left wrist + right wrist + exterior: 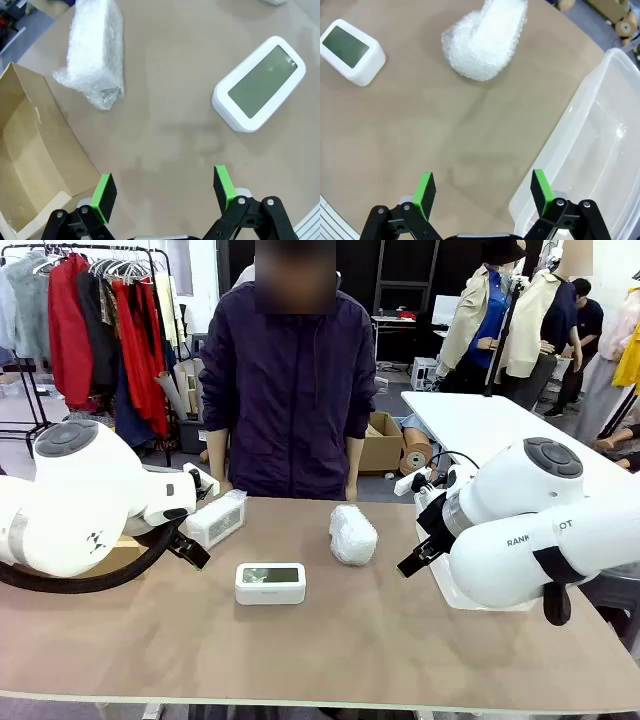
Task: Separate and place wrapped and unwrapped clocks.
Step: Pick up the Digital clock indicated by the person.
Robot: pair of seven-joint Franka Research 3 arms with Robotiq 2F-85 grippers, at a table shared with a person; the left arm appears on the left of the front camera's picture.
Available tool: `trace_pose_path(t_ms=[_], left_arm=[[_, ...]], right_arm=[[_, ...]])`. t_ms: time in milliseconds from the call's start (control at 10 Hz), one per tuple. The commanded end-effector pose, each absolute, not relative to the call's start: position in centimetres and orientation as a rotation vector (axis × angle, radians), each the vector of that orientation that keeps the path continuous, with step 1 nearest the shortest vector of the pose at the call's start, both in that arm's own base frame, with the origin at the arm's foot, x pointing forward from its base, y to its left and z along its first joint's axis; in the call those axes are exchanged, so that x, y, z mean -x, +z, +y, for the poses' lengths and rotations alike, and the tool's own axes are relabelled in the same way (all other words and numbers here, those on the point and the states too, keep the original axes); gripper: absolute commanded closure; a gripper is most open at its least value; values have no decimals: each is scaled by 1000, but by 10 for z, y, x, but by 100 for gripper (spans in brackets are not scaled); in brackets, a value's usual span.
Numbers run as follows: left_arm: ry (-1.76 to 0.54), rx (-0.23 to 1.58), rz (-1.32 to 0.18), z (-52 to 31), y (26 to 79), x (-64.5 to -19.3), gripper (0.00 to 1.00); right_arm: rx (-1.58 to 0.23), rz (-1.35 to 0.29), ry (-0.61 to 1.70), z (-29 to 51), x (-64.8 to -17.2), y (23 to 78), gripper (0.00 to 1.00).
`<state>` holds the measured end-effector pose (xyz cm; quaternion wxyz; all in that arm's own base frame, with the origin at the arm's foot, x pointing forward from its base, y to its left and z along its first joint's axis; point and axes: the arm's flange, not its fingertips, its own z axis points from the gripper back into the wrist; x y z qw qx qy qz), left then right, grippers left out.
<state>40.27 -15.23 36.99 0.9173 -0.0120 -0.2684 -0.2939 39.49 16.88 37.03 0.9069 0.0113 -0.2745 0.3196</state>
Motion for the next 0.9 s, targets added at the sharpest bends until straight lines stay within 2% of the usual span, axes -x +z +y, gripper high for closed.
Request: trace_pose_path(t_ms=[0, 800], left_arm=[[-605, 25, -553, -152, 370, -403, 0], [-605, 25, -553, -152, 370, -403, 0]], right_arm=[[-23, -567, 660, 169, -395, 370, 0], [-23, -567, 660, 169, -395, 370, 0]])
